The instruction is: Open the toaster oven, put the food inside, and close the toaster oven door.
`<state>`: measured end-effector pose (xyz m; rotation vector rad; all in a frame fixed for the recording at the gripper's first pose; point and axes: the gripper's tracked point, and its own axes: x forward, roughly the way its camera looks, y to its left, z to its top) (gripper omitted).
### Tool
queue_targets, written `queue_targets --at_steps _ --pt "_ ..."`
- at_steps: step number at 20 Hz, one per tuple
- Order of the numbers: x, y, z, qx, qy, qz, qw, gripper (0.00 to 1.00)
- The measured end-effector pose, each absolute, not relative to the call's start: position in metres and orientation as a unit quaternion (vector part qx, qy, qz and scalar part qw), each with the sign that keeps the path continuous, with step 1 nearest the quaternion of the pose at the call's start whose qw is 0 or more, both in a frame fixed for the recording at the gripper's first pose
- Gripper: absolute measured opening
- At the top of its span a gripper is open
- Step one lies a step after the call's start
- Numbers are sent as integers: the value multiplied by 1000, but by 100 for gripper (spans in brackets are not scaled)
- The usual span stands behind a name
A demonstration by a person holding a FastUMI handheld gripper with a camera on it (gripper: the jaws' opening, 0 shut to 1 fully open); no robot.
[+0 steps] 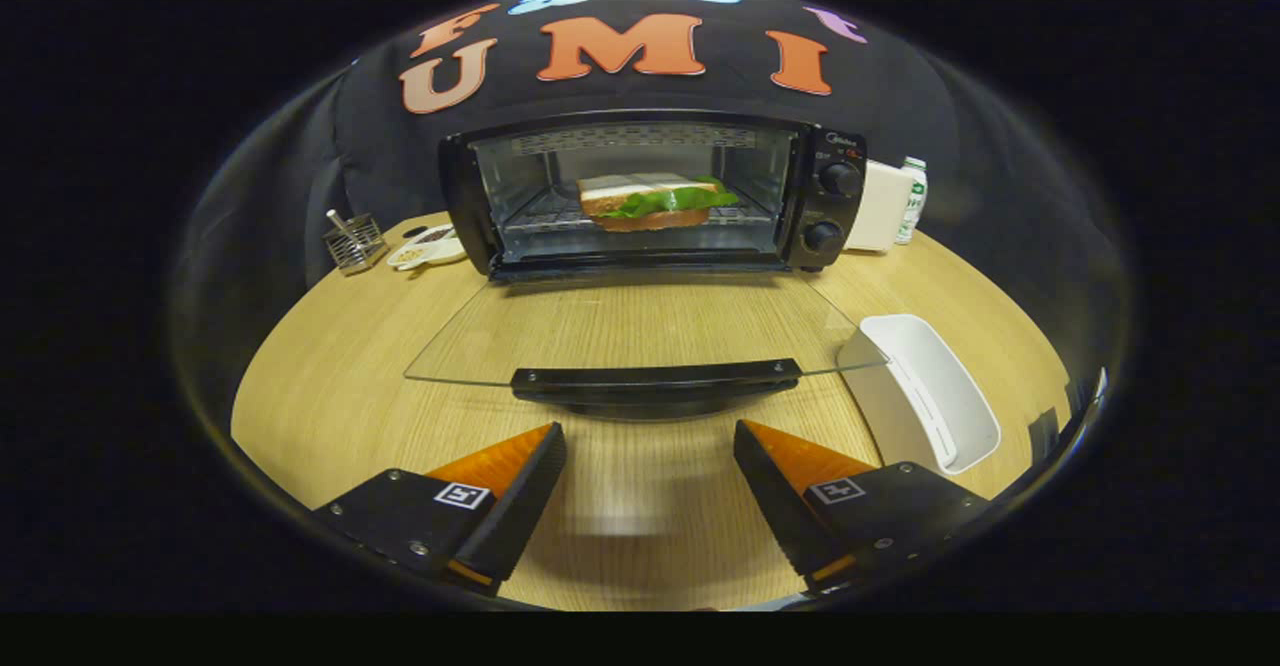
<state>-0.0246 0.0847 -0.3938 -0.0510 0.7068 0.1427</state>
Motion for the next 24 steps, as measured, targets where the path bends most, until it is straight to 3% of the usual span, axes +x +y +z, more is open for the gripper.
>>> queue_targets --at_steps 24 --pt "51 97 -265 -7 273 92 958 99"
